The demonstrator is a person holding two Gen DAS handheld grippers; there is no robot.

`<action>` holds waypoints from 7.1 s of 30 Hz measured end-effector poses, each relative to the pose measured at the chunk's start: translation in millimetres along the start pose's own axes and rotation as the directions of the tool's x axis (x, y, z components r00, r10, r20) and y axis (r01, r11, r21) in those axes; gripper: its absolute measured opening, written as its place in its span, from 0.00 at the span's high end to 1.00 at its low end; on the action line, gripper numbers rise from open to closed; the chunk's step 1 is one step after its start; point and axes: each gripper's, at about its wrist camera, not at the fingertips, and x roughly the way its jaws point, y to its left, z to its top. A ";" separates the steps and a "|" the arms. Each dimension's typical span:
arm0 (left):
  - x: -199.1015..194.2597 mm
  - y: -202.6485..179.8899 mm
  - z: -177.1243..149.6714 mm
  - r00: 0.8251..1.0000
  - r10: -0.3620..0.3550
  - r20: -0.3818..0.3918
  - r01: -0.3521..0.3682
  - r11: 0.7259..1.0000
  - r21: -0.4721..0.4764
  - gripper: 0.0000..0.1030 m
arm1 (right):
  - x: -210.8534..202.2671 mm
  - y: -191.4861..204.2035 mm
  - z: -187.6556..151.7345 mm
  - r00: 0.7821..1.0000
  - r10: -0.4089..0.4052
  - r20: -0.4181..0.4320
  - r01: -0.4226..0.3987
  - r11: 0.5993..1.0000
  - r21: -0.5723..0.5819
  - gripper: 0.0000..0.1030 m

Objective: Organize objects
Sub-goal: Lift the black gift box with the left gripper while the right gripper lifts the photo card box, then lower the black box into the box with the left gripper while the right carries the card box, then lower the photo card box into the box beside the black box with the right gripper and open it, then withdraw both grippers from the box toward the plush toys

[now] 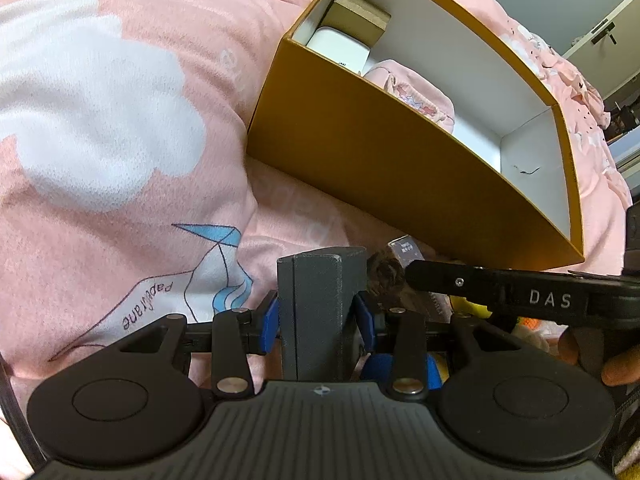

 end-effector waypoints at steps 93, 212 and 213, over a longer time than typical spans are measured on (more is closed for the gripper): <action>93.5 -80.0 219.5 0.940 -0.319 -0.124 0.337 0.923 0.184 0.64 | -67.3 -67.2 100.4 0.907 -0.242 0.344 0.228 0.970 0.080 0.77; -60.4 -107.3 73.2 0.962 -0.116 0.245 -0.021 0.870 0.492 0.60 | -84.6 -0.3 47.5 0.927 -0.219 0.304 0.324 0.877 -0.355 0.62; -63.9 -106.3 62.2 0.961 -0.129 0.243 -0.001 0.881 0.472 0.58 | -89.3 4.1 40.2 0.923 -0.214 0.321 0.325 0.879 -0.348 0.62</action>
